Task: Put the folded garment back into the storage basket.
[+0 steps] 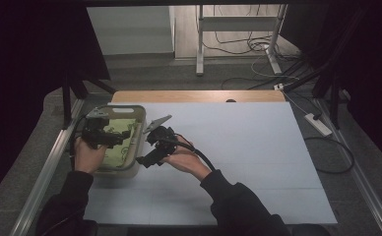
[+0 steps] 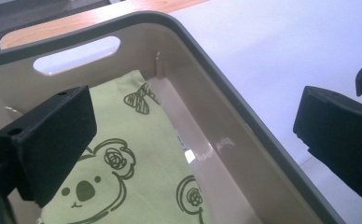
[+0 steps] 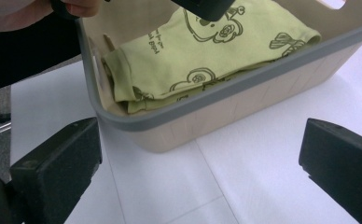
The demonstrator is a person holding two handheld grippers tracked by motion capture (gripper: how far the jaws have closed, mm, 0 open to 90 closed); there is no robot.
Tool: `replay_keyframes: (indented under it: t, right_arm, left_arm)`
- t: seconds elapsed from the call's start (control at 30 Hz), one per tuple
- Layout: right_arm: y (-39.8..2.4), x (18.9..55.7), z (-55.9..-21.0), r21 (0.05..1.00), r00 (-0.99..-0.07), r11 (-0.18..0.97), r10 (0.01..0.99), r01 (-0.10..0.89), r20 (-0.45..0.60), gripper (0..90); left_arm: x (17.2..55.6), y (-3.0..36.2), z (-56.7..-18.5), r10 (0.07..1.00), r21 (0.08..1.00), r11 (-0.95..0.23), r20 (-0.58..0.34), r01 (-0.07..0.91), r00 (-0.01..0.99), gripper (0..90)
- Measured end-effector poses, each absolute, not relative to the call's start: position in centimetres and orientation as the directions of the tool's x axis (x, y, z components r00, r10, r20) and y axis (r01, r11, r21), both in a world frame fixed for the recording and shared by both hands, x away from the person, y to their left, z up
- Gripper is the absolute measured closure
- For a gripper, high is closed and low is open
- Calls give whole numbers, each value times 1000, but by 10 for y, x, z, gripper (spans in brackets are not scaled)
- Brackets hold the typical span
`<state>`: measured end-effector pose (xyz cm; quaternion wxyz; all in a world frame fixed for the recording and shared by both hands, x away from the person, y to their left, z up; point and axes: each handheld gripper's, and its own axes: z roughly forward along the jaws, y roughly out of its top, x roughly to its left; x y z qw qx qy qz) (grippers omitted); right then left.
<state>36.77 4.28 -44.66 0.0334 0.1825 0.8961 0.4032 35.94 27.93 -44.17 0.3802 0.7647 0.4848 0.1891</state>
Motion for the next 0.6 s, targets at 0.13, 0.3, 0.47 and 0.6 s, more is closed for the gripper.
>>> replay_keyframes:
  t: [0.13, 0.3, 0.47, 0.6]
  right_arm:
    - [37, 367, -447, 727, -933, 620, 351, 294, 79, 0]
    - [29, 365, -447, 726, -934, 623, 351, 289, 71, 0]
    - [20, 364, -447, 730, -934, 620, 351, 287, 69, 0]
    - [12, 363, -446, 737, -933, 615, 355, 280, 59, 0]
  left_arm:
    - [356, 277, -442, 880, 770, -244, -80, 590, 469, 0]
    - [351, 274, -441, 874, 773, -254, -73, 582, 480, 0]
    - [345, 270, -441, 864, 775, -257, -82, 577, 496, 0]
    - [340, 268, -441, 859, 778, -256, -90, 574, 505, 0]
